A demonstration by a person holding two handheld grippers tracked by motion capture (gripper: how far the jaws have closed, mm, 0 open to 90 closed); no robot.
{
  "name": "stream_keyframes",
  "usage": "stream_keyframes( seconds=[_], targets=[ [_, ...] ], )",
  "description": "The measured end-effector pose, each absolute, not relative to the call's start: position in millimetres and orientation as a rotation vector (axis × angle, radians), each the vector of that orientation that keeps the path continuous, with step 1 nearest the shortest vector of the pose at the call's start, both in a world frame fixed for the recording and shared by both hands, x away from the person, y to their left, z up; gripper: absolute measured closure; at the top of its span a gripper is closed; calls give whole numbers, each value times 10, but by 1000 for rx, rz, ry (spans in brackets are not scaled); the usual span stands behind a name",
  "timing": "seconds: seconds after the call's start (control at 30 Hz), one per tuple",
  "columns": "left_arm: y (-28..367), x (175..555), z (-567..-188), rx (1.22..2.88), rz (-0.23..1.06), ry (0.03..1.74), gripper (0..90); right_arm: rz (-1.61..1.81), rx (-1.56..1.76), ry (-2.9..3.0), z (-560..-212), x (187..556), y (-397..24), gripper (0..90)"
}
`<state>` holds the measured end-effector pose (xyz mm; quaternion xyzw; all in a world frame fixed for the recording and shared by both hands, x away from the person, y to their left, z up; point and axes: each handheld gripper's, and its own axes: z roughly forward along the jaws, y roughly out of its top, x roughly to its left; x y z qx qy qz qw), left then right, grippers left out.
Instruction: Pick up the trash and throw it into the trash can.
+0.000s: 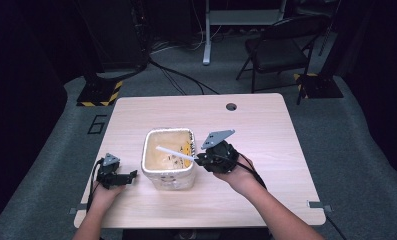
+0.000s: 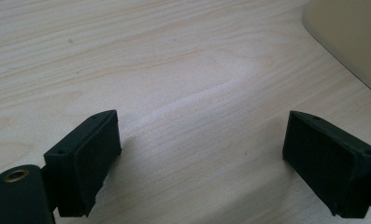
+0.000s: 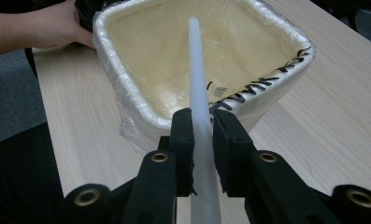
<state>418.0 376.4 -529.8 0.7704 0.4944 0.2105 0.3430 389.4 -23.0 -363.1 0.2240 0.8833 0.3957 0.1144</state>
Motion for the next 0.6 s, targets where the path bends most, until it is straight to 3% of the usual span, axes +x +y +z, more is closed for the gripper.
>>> stream_keyframes(
  seconds=[0.23,0.6],
  targets=[
    [3763,4180,-5299,2001,547,1286,109,1198,665,2561,-3641,3882,-221,599],
    [3762,4180,-5299,2000,548,1286,108,1227,692,2535,-3698,3845,-299,552]
  ],
)
